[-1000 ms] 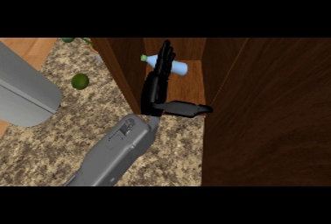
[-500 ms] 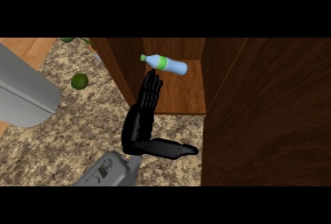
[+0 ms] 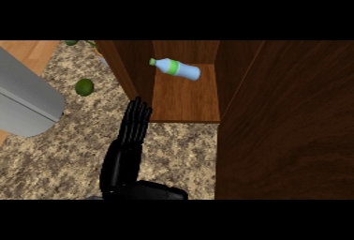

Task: Pick up the bottled water, place it into the cabinet and close the cabinet

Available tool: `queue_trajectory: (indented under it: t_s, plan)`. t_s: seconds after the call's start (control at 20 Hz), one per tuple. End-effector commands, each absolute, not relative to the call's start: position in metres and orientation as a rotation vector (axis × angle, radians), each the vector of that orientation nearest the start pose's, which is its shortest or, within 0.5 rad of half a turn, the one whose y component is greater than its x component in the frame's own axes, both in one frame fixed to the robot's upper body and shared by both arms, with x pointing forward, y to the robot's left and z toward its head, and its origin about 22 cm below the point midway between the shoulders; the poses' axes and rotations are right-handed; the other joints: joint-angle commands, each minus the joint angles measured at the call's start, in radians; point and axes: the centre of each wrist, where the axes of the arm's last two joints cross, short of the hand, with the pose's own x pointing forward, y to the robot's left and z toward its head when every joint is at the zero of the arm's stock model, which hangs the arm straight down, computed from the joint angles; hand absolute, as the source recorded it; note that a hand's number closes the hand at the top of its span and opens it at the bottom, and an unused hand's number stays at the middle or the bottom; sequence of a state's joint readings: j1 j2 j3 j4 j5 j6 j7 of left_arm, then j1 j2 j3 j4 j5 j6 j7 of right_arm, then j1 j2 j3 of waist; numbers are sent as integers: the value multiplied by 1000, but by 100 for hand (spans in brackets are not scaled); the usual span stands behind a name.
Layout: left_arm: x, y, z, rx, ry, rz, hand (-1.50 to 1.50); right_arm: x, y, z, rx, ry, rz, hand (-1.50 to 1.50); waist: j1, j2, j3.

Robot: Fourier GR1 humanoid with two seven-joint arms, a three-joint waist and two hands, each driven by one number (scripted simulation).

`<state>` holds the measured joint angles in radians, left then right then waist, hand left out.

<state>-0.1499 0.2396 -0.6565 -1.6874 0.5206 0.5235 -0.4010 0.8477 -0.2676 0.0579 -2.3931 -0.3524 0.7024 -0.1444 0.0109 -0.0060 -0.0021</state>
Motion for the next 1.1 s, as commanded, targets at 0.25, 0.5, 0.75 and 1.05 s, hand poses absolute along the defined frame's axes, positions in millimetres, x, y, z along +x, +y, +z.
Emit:
queue_trajectory:
  t_s: [0.25,0.5,0.75,1.05]
  plan:
    - [177,163,41,-320,-1875,120,-150,48,-239,156,598,-1707,645,150,9,-1,-3]
    - [161,168,38,-306,-1877,139,-150,53,-219,150,624,-1719,636,150,-5,-8,-4]
    - [162,190,34,-273,-1891,172,-150,56,-200,159,657,-1734,682,150,3,-4,-8]
    - [149,210,45,-292,-1893,186,-150,65,-165,157,670,-1763,741,150,13,-8,-8]
